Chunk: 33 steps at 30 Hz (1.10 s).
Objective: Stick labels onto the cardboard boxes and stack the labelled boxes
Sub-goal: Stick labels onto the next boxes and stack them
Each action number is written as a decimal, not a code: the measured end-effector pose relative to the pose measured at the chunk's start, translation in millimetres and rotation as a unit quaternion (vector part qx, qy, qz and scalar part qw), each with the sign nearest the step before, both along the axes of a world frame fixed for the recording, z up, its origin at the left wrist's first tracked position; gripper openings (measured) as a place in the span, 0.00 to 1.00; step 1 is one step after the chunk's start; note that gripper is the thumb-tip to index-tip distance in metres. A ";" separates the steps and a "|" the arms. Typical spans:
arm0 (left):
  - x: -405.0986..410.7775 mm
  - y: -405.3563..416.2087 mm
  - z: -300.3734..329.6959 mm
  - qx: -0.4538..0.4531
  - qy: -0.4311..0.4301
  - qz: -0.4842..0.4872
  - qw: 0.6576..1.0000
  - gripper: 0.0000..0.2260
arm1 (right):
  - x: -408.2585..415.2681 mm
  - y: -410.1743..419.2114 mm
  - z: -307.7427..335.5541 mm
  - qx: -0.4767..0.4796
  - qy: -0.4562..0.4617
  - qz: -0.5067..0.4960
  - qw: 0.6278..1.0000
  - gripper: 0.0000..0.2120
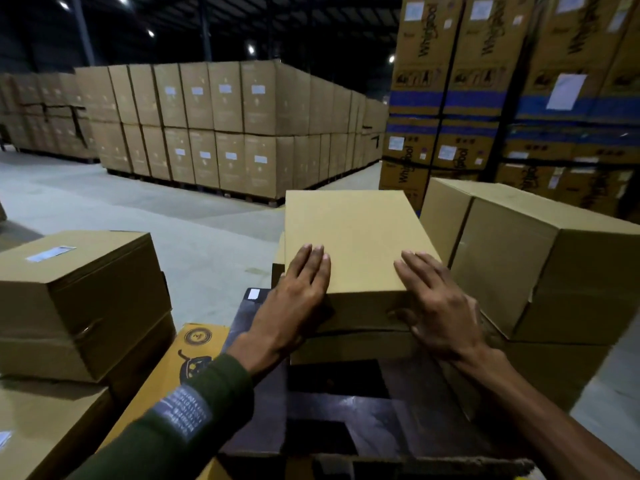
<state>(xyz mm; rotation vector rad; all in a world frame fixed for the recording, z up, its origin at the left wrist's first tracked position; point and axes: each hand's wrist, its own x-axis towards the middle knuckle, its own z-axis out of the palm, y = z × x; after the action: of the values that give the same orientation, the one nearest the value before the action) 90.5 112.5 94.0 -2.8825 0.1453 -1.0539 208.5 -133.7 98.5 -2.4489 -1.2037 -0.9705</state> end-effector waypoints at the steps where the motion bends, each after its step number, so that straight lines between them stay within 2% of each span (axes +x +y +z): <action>1: 8.8 1.9 12.9 0.010 -0.010 -0.006 1.000 0.39 | 5.8 0.7 11.8 0.005 -0.010 -0.006 1.000 0.43; 6: 61.7 5.7 70.6 0.012 -0.015 -0.026 0.999 0.39 | 46.3 6.2 63.0 0.030 -0.040 -0.055 0.997 0.43; 10: 111.7 7.2 92.9 0.010 -0.013 -0.036 0.999 0.38 | 91.5 10.6 81.8 0.044 -0.040 -0.077 0.995 0.43; 22: 248.3 5.7 93.6 -0.007 0.021 -0.029 0.999 0.38 | 219.9 15.3 81.7 0.045 -0.004 -0.120 0.992 0.44; 33: 309.6 1.0 85.2 -0.013 0.061 -0.040 0.997 0.38 | 269.0 7.3 74.5 0.032 0.040 -0.141 0.989 0.44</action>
<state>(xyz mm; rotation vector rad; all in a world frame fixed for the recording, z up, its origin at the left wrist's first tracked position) 400.1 113.5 179.2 -2.9867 0.2579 -0.8981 477.5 -126.4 173.1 -2.6262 -0.8005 -0.9521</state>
